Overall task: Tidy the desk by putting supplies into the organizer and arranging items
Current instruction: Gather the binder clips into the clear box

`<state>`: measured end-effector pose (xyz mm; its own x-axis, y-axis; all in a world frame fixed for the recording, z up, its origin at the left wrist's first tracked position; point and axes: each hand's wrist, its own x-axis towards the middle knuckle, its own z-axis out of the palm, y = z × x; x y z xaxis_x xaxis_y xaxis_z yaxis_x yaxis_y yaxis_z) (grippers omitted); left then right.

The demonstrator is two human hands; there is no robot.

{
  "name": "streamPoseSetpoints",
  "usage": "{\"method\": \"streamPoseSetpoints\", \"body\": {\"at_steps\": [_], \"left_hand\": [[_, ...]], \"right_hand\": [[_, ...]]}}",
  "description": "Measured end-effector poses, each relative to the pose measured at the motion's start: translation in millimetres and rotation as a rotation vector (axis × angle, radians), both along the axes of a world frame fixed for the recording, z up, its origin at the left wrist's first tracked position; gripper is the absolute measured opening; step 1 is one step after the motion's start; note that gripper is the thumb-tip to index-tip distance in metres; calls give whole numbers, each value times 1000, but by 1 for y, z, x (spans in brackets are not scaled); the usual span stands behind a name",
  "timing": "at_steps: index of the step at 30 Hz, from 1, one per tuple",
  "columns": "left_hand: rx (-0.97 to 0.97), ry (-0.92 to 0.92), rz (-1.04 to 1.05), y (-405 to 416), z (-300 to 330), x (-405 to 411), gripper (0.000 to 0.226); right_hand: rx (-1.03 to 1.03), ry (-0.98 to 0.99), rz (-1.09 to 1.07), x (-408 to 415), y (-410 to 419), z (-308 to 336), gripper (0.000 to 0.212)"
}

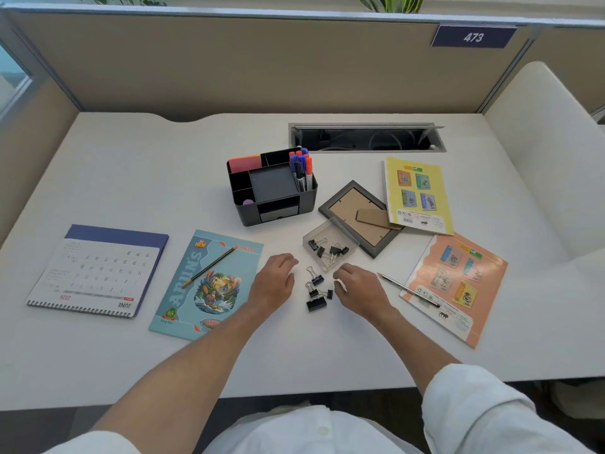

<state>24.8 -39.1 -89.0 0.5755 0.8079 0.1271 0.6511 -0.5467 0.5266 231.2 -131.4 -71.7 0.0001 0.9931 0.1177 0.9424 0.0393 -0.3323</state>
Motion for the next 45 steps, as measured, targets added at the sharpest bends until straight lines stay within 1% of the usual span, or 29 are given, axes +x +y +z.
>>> {"method": "streamPoseSetpoints", "body": {"at_steps": [3, 7, 9, 12, 17, 24, 26, 29, 31, 33, 36, 39, 43, 45], "left_hand": [[-10, 33, -155, -11, -5, -1, 40], [-31, 120, -350, -22, -9, 7, 59], [2, 173, -402, -22, -11, 10, 63], [84, 226, -452, -18, -13, 13, 59], [92, 296, -515, -13, -2, 15, 46], [198, 284, -564, -8, -4, 7, 25], [215, 255, -556, -7, -3, 5, 22], [192, 222, -510, -7, -4, 2, 20], [163, 251, -471, -6, -7, 0, 22], [133, 284, -447, -4, -10, -2, 28], [86, 310, -413, -3, -6, -2, 30], [59, 326, -381, -3, -1, 0, 35], [139, 227, -335, 0, 4, -2, 39], [150, 188, -316, 2, 6, -1, 39]], "right_hand": [[-106, -9, 43, -5, -6, -6, 20], [-179, -37, 84, -15, -11, -4, 49], [-191, -40, 71, -19, -11, -3, 53], [-188, -44, 21, -26, -10, -5, 44], [-176, -49, -23, -32, -11, -9, 29], [-193, -82, -73, -35, -10, -8, 24], [-186, -89, -92, -35, -12, -7, 25], [-164, -90, -111, -35, -14, -7, 31], [-146, -95, -107, -33, -14, -7, 36], [-131, -97, -101, -32, -14, -7, 38], [-73, -69, -82, -29, -14, -5, 34], [37, -40, -21, -23, -14, 0, 25], [160, -23, -36, -16, 3, 12, 15], [148, -38, -74, -12, 16, 19, 13]]}}
